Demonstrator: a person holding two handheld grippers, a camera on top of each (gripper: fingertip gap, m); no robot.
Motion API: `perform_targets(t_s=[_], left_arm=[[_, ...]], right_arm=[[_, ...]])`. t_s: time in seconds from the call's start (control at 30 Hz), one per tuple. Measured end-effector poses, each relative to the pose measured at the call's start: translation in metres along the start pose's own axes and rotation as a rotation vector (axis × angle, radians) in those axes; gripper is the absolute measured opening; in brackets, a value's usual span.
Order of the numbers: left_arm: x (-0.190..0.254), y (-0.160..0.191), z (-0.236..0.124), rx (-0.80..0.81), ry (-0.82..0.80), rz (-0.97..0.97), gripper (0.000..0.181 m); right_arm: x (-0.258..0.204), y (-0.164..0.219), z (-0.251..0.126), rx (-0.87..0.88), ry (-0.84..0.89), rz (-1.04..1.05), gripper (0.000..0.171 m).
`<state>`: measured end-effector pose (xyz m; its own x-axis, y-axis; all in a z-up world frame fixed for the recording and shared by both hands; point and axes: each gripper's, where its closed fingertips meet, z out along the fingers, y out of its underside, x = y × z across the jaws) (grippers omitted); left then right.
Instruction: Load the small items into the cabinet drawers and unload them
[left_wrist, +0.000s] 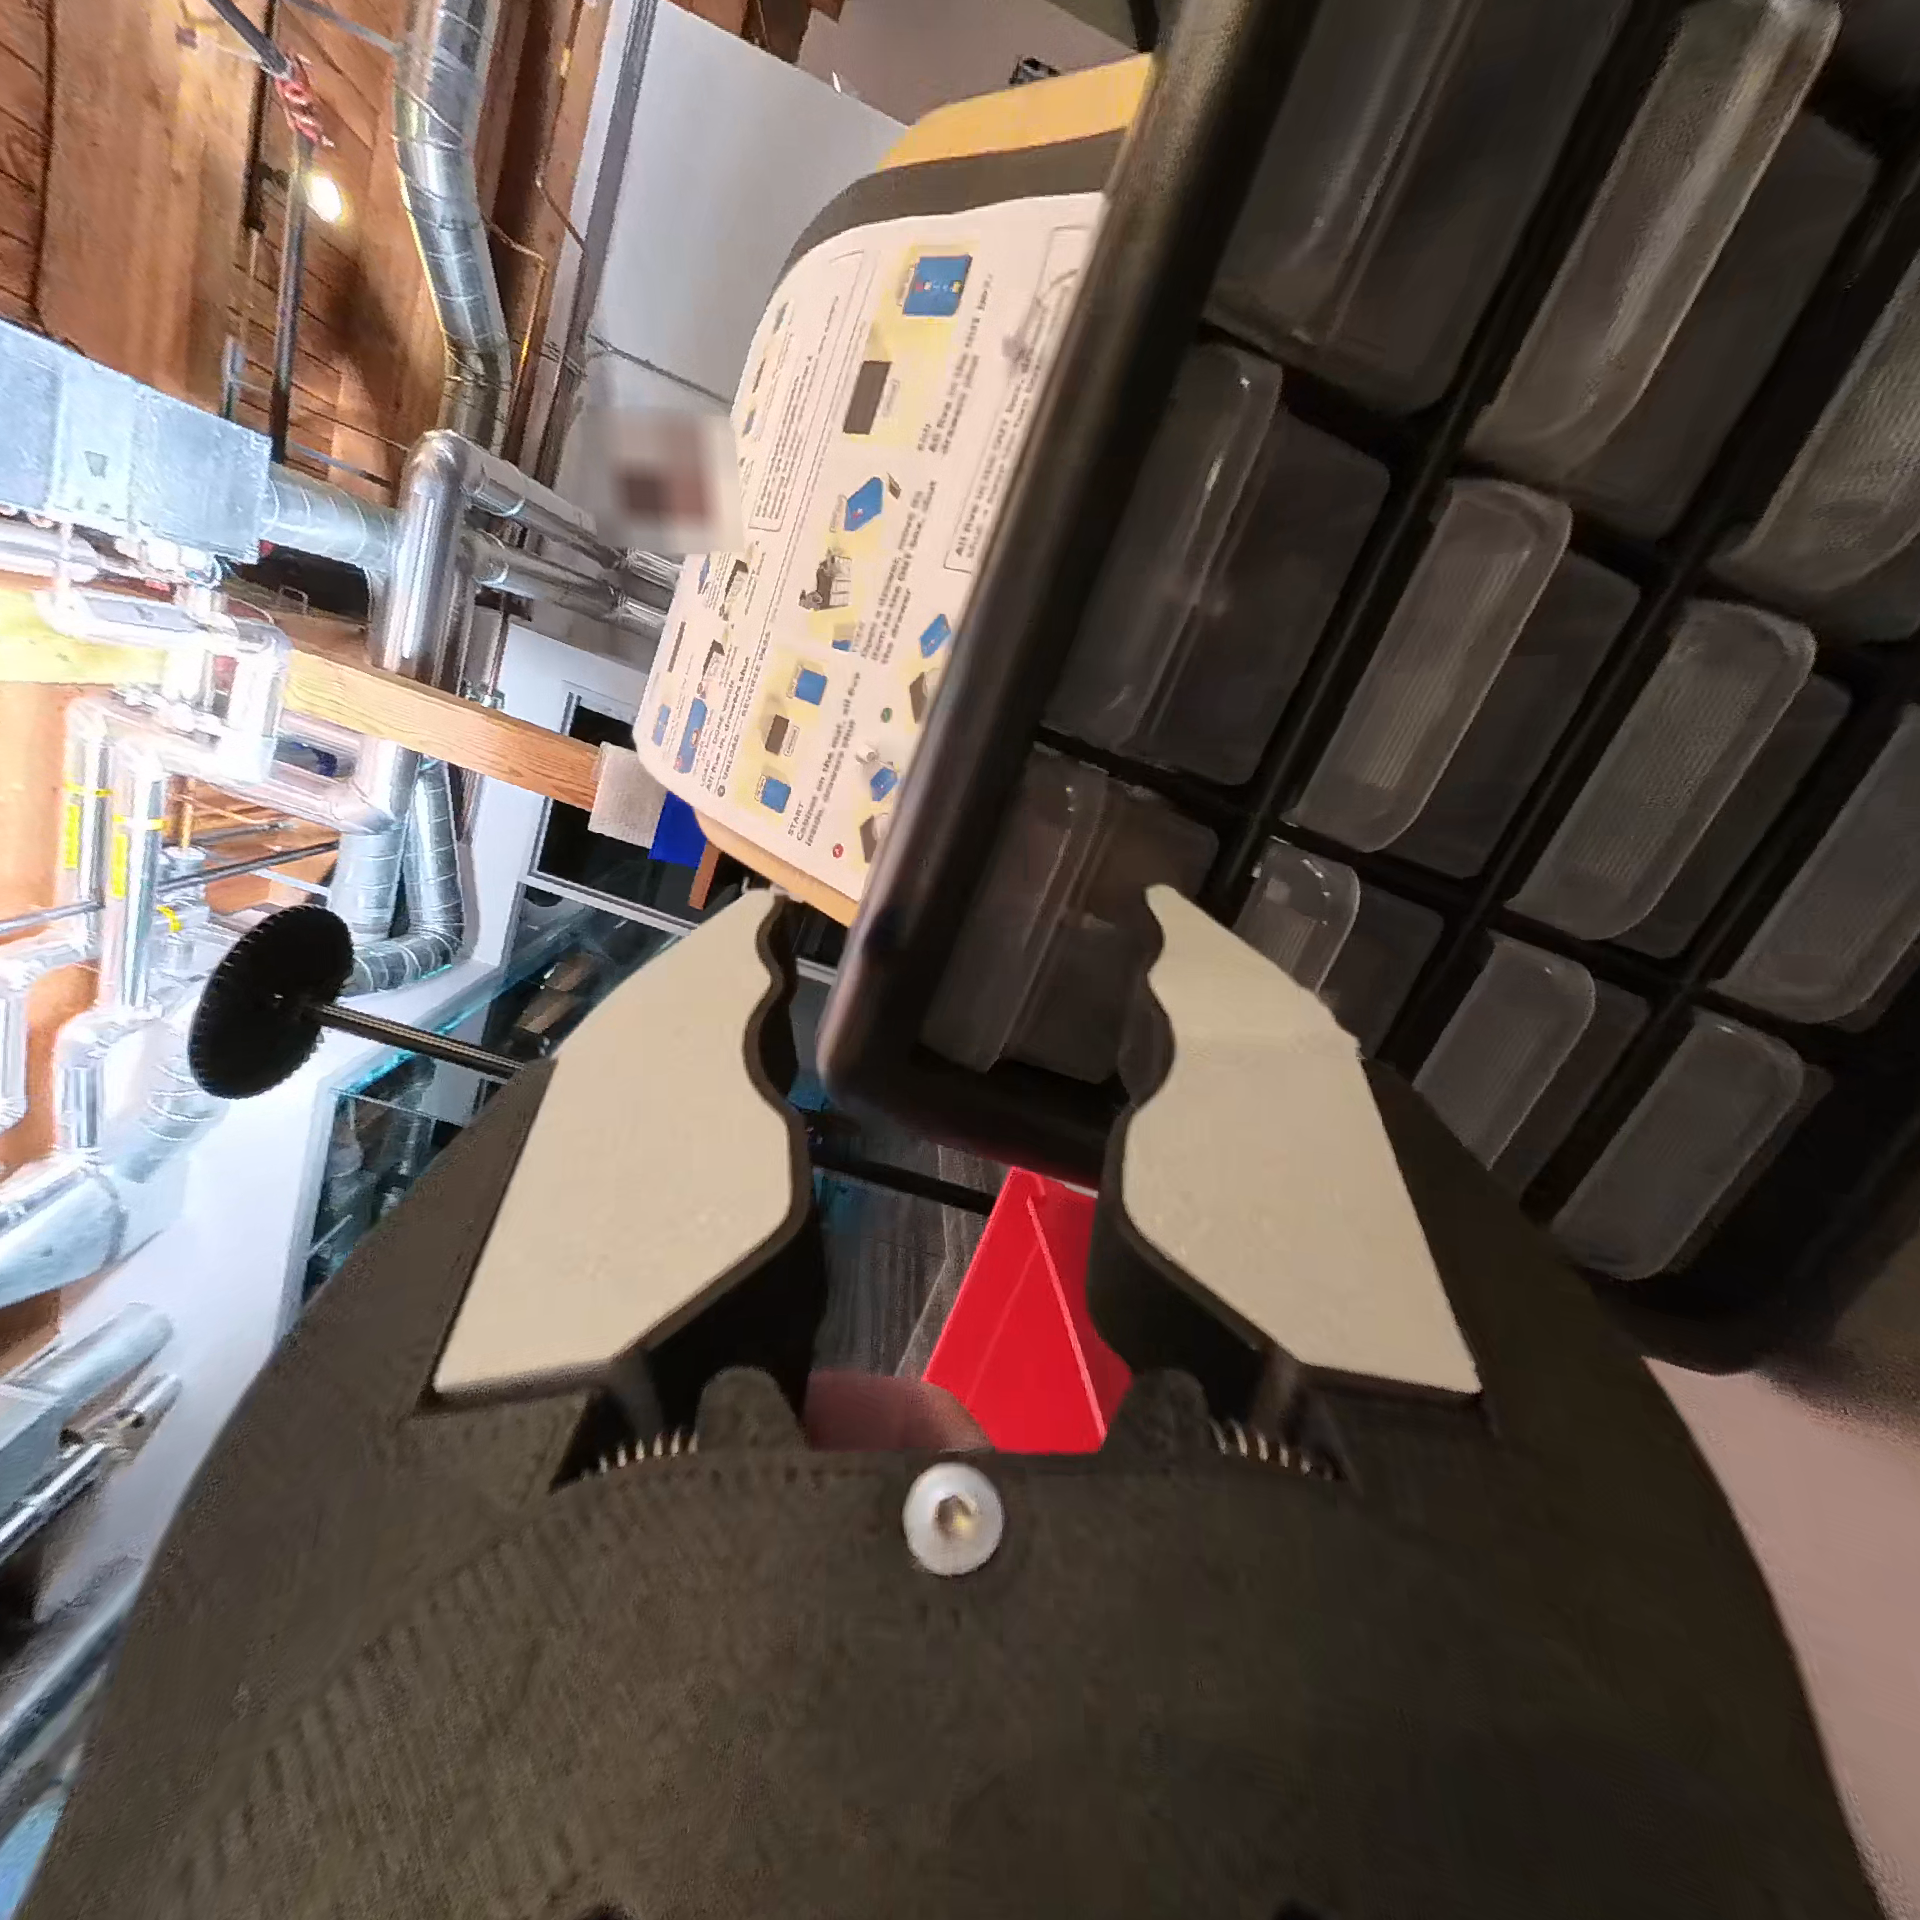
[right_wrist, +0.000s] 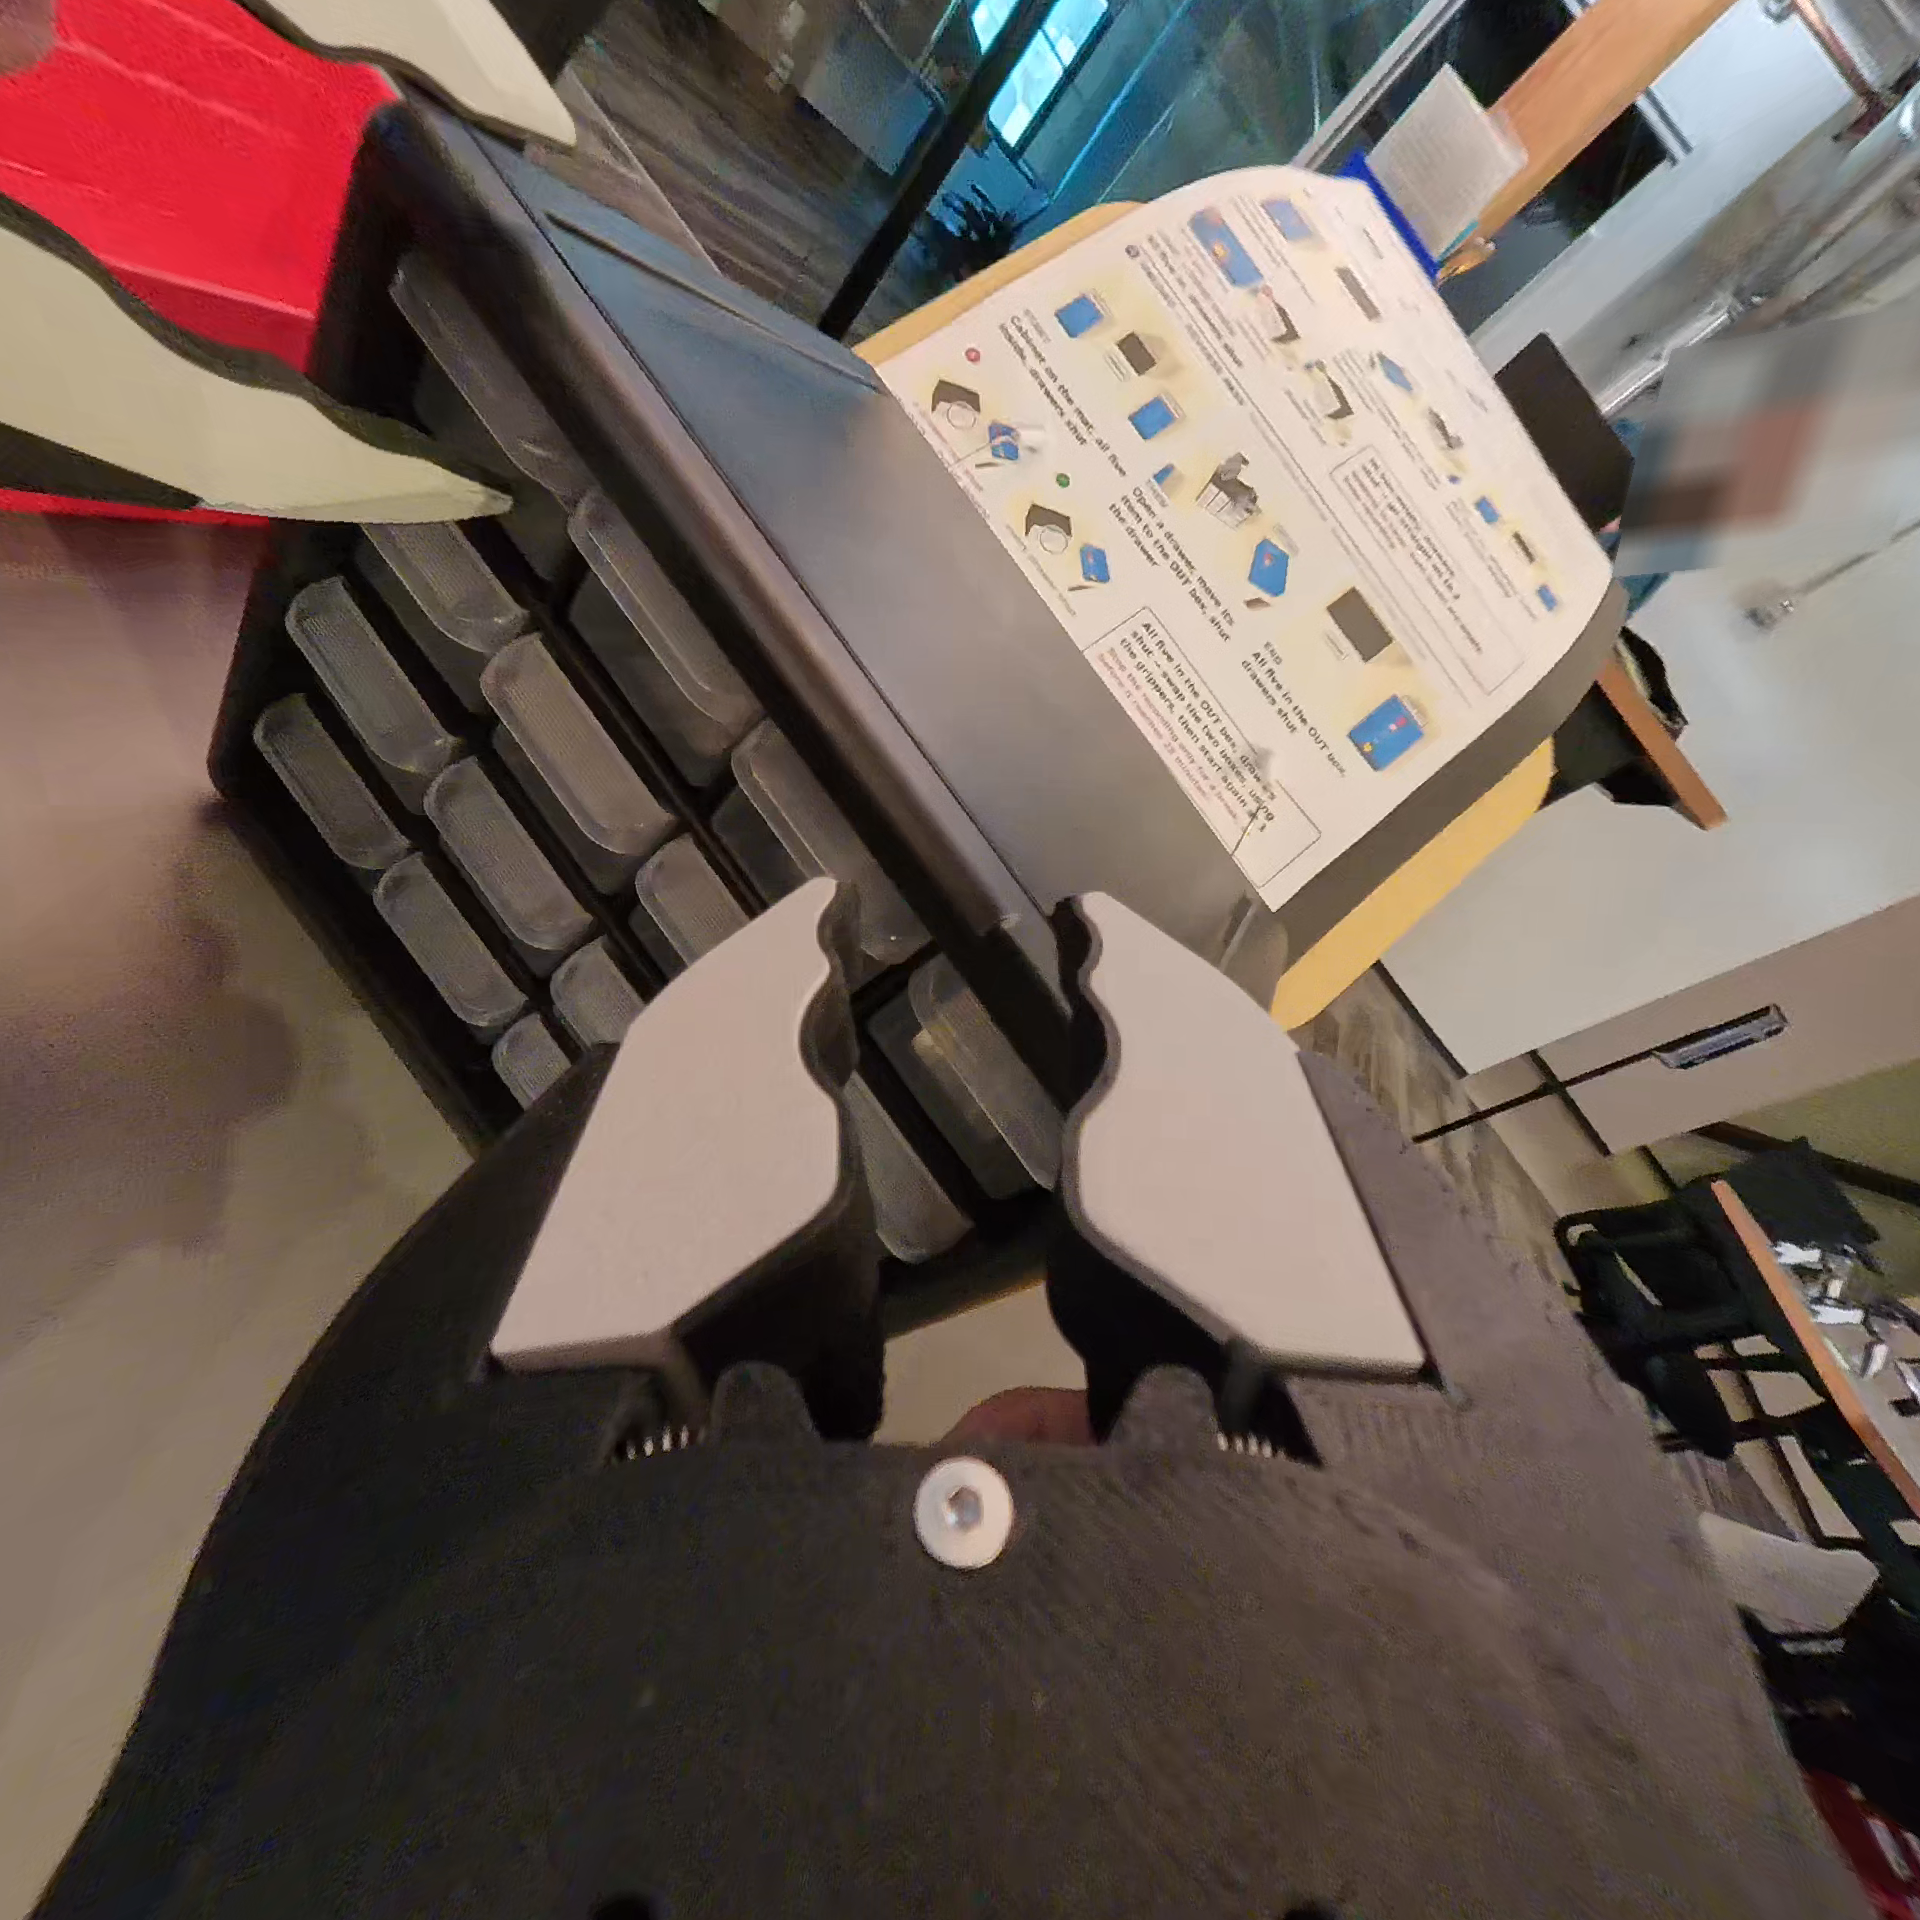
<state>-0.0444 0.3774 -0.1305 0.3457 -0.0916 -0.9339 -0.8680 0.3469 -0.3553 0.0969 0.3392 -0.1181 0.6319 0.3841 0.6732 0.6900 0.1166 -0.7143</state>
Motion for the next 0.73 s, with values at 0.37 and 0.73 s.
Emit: perform_targets(t_s=[0.37, 0.73], left_arm=[[0.001, -0.003, -0.004, 0.042, -0.087, 0.089, 0.036], [0.000, -0.006, -0.011, 0.062, -0.128, 0.138, 0.025]], right_arm=[[0.007, 0.011, 0.007, -0.044, -0.017, -0.011, 0.025], [0.007, 0.011, 0.008, -0.031, -0.023, 0.018, 0.024]])
